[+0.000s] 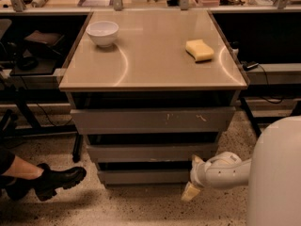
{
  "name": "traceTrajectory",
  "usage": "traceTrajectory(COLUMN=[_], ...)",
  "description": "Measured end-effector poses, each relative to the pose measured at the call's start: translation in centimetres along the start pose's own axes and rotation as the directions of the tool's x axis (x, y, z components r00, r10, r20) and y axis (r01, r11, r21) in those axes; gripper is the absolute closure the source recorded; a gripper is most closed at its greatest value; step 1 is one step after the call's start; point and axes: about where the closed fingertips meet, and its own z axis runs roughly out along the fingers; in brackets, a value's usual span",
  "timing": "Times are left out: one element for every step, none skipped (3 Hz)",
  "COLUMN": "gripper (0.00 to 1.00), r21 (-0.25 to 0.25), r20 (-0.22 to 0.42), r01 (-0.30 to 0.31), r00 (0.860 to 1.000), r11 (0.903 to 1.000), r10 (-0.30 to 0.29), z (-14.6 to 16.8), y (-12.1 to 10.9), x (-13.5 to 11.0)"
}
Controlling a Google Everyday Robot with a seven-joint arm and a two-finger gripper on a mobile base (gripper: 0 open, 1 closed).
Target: Open bottom drawer
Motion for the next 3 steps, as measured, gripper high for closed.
traceTrajectory(gripper=[0.00,0.00,0.00], r21=[-0.044,-0.111,-0.144], r20=[0.023,0.049,0.073], r01=[-0.019,-0.041,-0.070], r00=[1.000,0.998,0.994], r11=[0.9989,0.9930,0.9872], r10=[0.020,0.047,0.081], z=[3.7,10.5,16.3], y=[2.0,4.9,6.0], x=[0.4,0.6,-0.3])
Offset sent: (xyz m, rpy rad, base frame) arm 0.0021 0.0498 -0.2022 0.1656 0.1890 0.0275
